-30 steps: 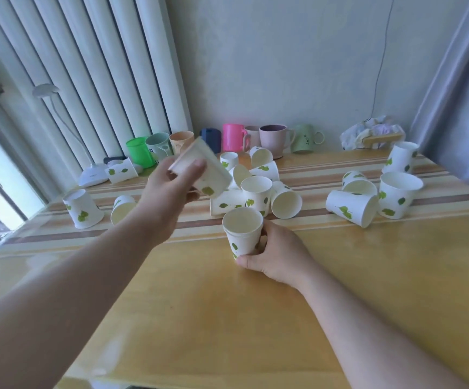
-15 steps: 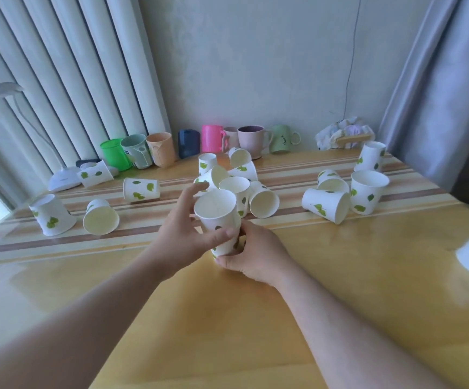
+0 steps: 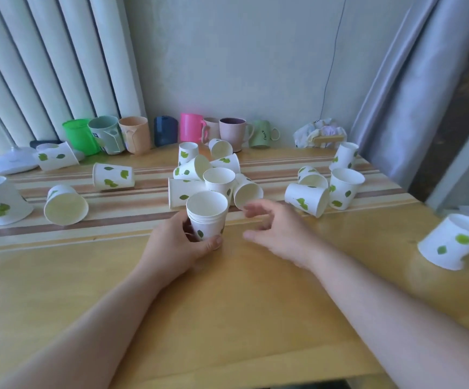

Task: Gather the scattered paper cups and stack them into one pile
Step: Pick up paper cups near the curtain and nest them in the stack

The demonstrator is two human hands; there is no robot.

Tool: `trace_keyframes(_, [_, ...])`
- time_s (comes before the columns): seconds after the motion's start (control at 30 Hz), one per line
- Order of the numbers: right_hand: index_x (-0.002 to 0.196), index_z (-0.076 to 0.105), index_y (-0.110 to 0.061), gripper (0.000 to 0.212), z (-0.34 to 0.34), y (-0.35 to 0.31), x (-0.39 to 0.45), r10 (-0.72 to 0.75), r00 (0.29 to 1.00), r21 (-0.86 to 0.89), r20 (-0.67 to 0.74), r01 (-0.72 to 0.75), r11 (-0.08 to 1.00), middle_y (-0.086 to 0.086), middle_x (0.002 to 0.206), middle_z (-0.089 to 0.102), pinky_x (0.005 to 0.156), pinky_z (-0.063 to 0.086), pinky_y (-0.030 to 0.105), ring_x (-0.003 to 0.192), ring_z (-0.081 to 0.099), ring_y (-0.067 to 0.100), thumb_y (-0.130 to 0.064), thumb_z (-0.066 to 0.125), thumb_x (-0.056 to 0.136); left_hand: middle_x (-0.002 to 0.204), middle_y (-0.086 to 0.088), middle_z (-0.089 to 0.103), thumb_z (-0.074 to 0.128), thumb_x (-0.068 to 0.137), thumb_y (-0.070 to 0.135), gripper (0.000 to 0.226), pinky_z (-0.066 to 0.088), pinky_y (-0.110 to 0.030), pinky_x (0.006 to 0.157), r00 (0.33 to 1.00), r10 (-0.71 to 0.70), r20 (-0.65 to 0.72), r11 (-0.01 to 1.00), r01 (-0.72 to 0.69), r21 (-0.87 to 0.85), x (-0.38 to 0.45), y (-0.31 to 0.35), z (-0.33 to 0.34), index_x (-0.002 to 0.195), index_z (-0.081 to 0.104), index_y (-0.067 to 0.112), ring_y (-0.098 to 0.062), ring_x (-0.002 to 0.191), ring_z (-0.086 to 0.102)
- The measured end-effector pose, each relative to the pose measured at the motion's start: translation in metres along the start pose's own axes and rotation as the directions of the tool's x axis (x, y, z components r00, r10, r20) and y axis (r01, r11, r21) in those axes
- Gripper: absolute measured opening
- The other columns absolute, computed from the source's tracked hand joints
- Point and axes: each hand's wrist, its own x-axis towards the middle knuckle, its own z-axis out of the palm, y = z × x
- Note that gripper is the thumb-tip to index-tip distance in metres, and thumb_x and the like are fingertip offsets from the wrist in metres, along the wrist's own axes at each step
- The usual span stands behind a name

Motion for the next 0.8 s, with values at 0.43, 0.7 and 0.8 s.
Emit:
trace_keyframes(0.43, [0.161, 0.033, -0.031, 0.093, -0.078, 0.071, 0.016, 0.205, 0.890, -0.435, -0.406, -0.386, 0.814, 0.014, 0.157, 0.035, 0.107, 0.048, 0.045, 0.139, 0.052, 0.039, -0.050, 0.083, 0.085, 0.095, 0.019, 0.072, 0.089, 0.072, 0.055, 0.044, 0.053, -0.035, 0.079, 0.999, 0.025, 0.027, 0.986, -0.029, 0.162, 0.006, -0.001, 0.002, 0.105, 0.066, 0.035, -0.012, 0.094, 0.068])
trace_keyframes(0.7, [0.127, 0.043, -0.035, 0.065, -0.074, 0.061, 0.000, 0.192, 0.845, -0.046, -0.499, -0.247, 0.968, -0.004, 0.132, 0.057, 0.083, 0.054, 0.039, 0.114, 0.060, 0.026, -0.024, 0.087, 0.081, 0.097, 0.020, 0.072, 0.089, 0.070, 0.057, 0.052, 0.053, -0.035, 0.082, 0.999, 0.039, 0.019, 0.988, -0.041, 0.150, 0.004, 0.001, 0.002, 0.111, 0.064, 0.036, -0.013, 0.097, 0.068])
trace_keyframes(0.8, [0.133, 0.052, -0.037, 0.067, -0.082, 0.055, -0.015, 0.220, 0.844, 0.176, -0.489, -0.151, 0.973, -0.014, 0.129, 0.064, 0.091, 0.057, 0.038, 0.122, 0.064, 0.019, -0.024, 0.091, 0.081, 0.099, 0.021, 0.072, 0.089, 0.071, 0.057, 0.057, 0.052, -0.034, 0.082, 0.999, 0.045, 0.024, 0.988, -0.048, 0.145, 0.004, 0.000, 0.002, 0.116, 0.062, 0.038, -0.012, 0.098, 0.068])
